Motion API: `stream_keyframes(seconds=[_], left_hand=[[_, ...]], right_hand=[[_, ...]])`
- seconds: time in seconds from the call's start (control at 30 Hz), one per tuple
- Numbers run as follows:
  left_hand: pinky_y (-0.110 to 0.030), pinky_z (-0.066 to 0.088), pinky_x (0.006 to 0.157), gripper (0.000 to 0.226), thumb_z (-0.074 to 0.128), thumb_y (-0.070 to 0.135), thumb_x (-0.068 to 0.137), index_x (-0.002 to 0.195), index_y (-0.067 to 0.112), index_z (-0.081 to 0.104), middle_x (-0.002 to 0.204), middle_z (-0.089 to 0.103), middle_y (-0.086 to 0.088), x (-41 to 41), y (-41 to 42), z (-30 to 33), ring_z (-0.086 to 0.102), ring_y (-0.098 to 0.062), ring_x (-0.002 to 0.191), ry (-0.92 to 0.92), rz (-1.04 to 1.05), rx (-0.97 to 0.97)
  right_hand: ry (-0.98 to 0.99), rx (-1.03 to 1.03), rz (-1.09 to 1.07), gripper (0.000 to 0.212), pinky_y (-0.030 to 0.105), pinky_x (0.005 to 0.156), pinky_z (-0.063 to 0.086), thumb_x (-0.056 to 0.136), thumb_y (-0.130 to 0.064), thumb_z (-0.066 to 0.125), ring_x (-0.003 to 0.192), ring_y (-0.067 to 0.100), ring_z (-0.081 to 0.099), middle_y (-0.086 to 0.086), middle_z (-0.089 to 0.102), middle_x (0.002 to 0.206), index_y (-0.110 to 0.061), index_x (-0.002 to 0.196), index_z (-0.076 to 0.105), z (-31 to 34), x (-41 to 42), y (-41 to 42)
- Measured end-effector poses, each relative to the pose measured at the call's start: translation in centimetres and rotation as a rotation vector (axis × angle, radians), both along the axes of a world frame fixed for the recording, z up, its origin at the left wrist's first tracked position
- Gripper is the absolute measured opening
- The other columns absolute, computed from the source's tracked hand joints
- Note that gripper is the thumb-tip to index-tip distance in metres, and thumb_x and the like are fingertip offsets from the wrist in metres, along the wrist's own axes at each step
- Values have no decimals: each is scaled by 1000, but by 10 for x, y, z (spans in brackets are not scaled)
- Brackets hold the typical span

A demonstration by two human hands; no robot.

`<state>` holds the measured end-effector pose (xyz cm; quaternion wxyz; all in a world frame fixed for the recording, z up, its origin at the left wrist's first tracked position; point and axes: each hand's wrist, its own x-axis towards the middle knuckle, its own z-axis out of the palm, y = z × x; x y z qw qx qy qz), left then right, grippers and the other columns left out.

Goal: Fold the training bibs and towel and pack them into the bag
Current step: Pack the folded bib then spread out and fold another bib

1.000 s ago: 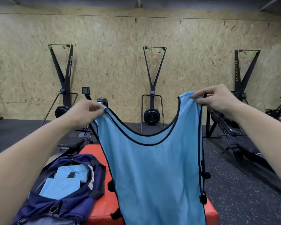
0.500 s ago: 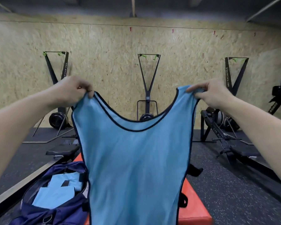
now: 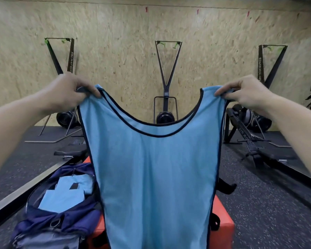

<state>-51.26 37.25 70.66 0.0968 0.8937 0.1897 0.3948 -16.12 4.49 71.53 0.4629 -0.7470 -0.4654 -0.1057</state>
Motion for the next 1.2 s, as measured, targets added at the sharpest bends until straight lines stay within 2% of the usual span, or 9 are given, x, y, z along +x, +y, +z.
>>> stream_keyframes(seconds=[0.07, 0.13, 0.23, 0.37, 0.5, 0.6, 0.83, 1.07, 1.2], left_hand=[[-26, 44, 46, 39, 52, 1, 98, 88, 30, 77, 67, 66, 13, 16, 11, -14, 53, -29, 50, 32, 3, -11], [-27, 49, 50, 46, 49, 0, 98, 85, 36, 75, 76, 69, 4, 37, 27, -29, 56, -22, 55, 64, 8, -34], [-51, 59, 79, 56, 45, -5, 89, 84, 42, 74, 102, 72, -4, 72, 56, -55, 68, -32, 86, 141, 10, -49], [-57, 59, 70, 59, 41, -4, 86, 87, 46, 73, 96, 73, -6, 121, 99, -102, 69, -39, 81, 247, 19, -78], [-50, 57, 66, 62, 41, -7, 86, 91, 45, 74, 97, 74, -8, 170, 140, -157, 67, -40, 74, 313, 4, -109], [-48, 58, 83, 64, 42, -10, 83, 94, 44, 74, 110, 74, 6, 204, 170, -205, 71, -32, 90, 341, -13, -140], [-21, 40, 99, 57, 40, -15, 84, 111, 18, 77, 118, 73, 0, 281, 241, -323, 63, -19, 116, 474, 18, -213], [-42, 46, 104, 51, 45, -5, 89, 121, 23, 71, 137, 62, -1, 369, 331, -327, 55, -28, 127, 524, 74, -164], [-45, 34, 112, 42, 57, 15, 95, 135, 26, 62, 152, 45, -2, 379, 325, -356, 39, -29, 139, 641, 117, -24]], right_hand=[[28, -31, 11, 26, 11, 69, 50, 91, 4, 65, 92, 15, 67, 3, 73, 106, -17, 92, 80, -14, 12, 14], [47, -64, 23, 28, 7, 67, 46, 93, 3, 64, 87, 7, 62, 1, 72, 110, -20, 93, 80, -30, 25, 31], [46, -131, 18, 31, 25, 92, 48, 93, -1, 65, 108, 15, 62, -3, 71, 113, -28, 89, 80, -60, 55, 66], [7, -206, -47, 33, 46, 80, 57, 92, -4, 66, 95, 42, 67, 4, 75, 100, -33, 87, 80, -111, 100, 121], [2, -240, -105, 32, 17, 44, 38, 91, -3, 64, 53, 16, 51, 6, 74, 83, -31, 88, 79, -169, 139, 169], [5, -311, -136, 37, 12, 42, 35, 86, -1, 62, 41, 9, 46, 6, 71, 71, -35, 85, 78, -216, 164, 201], [66, -519, -140, 41, 27, 85, 50, 88, 0, 59, 97, 17, 66, -5, 75, 105, -36, 88, 78, -329, 234, 279], [18, -496, -185, 41, 28, 87, 51, 87, 0, 54, 104, 22, 66, 1, 72, 117, -30, 99, 78, -335, 306, 378], [4, -442, -174, 34, 30, 106, 38, 92, -9, 60, 124, 20, 56, 1, 63, 132, -20, 122, 70, -368, 304, 387]])
